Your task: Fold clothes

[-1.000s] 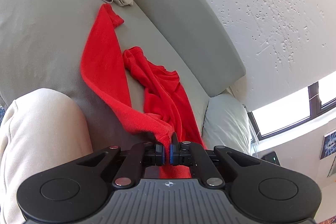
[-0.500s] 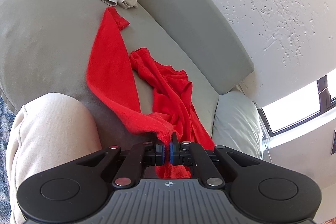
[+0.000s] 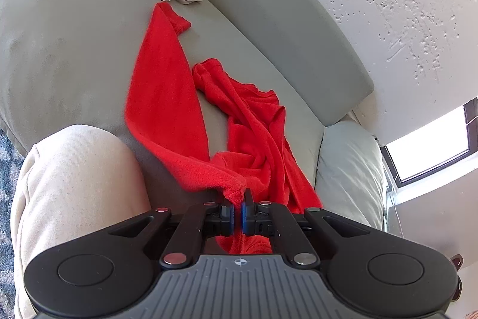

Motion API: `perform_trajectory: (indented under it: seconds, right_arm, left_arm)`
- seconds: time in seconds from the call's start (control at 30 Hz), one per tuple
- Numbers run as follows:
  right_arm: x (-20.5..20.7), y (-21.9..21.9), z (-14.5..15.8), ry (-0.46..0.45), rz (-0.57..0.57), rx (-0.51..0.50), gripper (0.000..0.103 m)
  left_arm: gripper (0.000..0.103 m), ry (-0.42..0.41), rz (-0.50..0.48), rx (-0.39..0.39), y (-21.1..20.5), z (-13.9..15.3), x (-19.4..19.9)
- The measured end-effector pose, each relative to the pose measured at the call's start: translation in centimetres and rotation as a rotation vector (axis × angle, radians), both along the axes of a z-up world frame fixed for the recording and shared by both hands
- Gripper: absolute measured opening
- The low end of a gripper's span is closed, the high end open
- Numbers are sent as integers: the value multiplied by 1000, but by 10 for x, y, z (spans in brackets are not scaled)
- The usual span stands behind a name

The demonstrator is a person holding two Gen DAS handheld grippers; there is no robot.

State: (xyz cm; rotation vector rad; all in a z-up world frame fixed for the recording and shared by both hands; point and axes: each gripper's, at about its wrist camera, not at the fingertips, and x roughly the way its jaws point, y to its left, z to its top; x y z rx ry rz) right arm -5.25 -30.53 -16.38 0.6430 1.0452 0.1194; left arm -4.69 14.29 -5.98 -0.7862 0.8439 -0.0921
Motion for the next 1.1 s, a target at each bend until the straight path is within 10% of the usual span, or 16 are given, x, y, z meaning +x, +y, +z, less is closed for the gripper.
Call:
perform_trajectory:
  seconds: [0.4,0.8,1.1]
  right_arm:
    - [4,10,-7,-16,64,-85,30]
    - [-10,-16,-7,-63,-71,96,27]
    - [-2,7,1,-37,-21,-112,21]
  left_arm:
    - [2,23,-8,3,-4,-5,5]
    - [2,40,16,-32,3,-17,0]
    - [2,54,11,-39,2,-24,2]
